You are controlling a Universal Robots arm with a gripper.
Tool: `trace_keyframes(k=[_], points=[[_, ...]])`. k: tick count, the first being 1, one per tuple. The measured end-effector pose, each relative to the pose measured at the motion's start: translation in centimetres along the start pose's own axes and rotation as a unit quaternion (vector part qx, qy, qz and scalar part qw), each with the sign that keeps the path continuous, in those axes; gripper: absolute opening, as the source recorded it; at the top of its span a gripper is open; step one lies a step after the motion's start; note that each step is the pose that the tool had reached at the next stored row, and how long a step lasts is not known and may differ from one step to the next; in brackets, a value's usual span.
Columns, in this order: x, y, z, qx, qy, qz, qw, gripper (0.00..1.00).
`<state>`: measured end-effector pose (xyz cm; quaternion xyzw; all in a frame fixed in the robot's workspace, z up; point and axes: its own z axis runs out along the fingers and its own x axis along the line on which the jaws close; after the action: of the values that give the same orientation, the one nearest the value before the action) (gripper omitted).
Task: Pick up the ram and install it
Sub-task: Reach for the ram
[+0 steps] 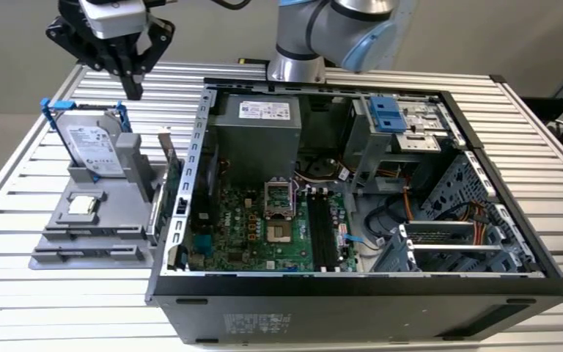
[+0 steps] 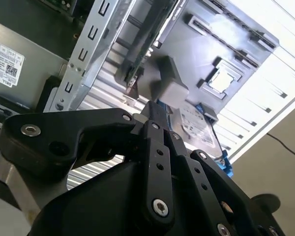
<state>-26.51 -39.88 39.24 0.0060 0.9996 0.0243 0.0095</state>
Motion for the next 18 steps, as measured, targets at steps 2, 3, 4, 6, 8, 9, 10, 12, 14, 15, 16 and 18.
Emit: trace_keyframes(k=[2, 3, 4, 6, 8, 9, 10, 12, 14, 15, 16, 18], points=[[0.48, -0.01, -0.01, 0.0000, 0.0001, -0.001, 1.00000, 0.00], [0.71, -0.01, -0.02, 0.0000, 0.0001, -0.002, 1.00000, 0.00], [0.94, -0.01, -0.02, -0.0001, 0.0001, -0.003, 1.00000, 0.00], [1.38, -0.02, -0.03, -0.0001, 0.0002, -0.004, 0.99999, 0.00], [1.88, -0.02, -0.04, -0.0001, 0.0003, -0.005, 0.99999, 0.00], [2.39, -0.03, -0.05, -0.0001, 0.0003, -0.006, 0.99998, 0.00], [2.63, -0.03, -0.05, -0.0001, 0.0003, -0.007, 0.99998, 0.00], [3.09, -0.04, -0.05, -0.0002, 0.0004, -0.008, 0.99997, 0.00], [3.65, -0.04, -0.06, -0.0002, 0.0004, -0.009, 0.99996, 0.00], [3.96, -0.05, -0.07, -0.0002, 0.0005, -0.010, 0.99995, 0.00], [4.27, -0.05, -0.08, -0.0002, 0.0005, -0.010, 0.99995, 0.00], [4.85, -0.06, -0.09, -0.0002, 0.0006, -0.011, 0.99994, 0.00]])
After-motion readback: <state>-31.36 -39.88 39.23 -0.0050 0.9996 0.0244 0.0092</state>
